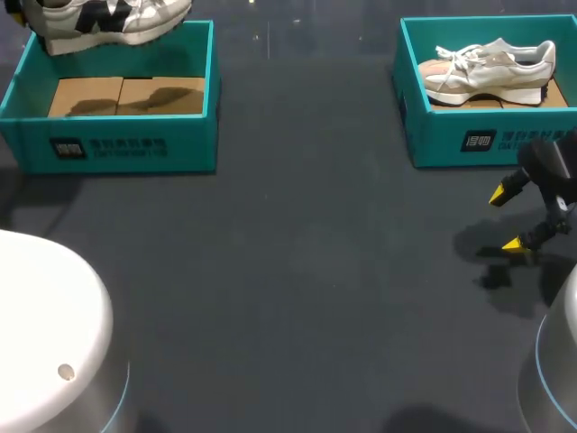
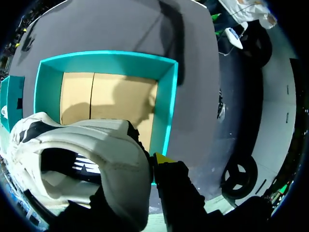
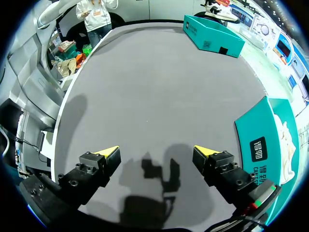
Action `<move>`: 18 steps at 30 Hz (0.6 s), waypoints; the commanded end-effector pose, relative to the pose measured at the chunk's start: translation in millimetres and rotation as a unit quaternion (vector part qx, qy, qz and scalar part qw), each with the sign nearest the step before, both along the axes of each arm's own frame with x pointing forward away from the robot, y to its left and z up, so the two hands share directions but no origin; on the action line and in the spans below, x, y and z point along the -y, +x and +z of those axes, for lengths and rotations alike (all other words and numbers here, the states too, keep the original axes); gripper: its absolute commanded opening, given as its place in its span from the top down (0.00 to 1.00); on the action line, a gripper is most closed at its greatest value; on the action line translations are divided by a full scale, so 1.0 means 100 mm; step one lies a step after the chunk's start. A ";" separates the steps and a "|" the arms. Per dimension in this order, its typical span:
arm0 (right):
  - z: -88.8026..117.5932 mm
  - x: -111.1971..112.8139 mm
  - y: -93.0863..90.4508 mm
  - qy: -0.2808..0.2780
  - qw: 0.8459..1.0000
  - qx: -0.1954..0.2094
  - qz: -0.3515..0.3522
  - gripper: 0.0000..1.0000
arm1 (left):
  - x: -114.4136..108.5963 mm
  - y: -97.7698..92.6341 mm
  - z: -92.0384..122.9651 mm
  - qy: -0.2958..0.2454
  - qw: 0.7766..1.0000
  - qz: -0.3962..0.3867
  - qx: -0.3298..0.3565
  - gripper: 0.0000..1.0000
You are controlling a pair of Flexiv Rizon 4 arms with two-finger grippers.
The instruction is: Take the shoe out of the shoebox, open the shoe tongue, remove and reinsert the insole, then place the shoe into the shoebox
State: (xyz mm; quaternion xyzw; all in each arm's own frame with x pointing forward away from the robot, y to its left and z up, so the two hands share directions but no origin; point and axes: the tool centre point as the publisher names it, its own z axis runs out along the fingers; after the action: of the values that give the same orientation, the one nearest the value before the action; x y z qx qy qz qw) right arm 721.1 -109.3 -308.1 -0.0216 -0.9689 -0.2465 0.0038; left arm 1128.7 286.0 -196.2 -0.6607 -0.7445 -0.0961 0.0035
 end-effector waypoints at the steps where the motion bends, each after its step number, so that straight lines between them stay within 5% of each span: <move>1: 0.00 0.00 -0.01 -0.001 1.000 0.000 0.000 0.00 | -0.02 -0.10 0.00 -0.001 1.000 -0.008 0.013 1.00; 12: 0.00 0.00 -0.01 -0.001 1.000 0.000 0.000 0.00 | -0.01 0.04 -0.21 0.066 0.991 -0.112 -0.013 1.00; 18: 0.00 0.00 -0.01 -0.001 1.000 0.000 0.000 0.00 | -0.03 0.08 -0.25 0.097 0.990 -0.104 -0.008 1.00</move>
State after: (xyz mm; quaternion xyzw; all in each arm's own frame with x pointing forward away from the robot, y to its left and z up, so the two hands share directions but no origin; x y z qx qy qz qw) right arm 721.1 -109.3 -308.1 -0.0216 -0.9689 -0.2465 0.0038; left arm 1136.4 291.3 -223.5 -0.7321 -0.6592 -0.1606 0.0607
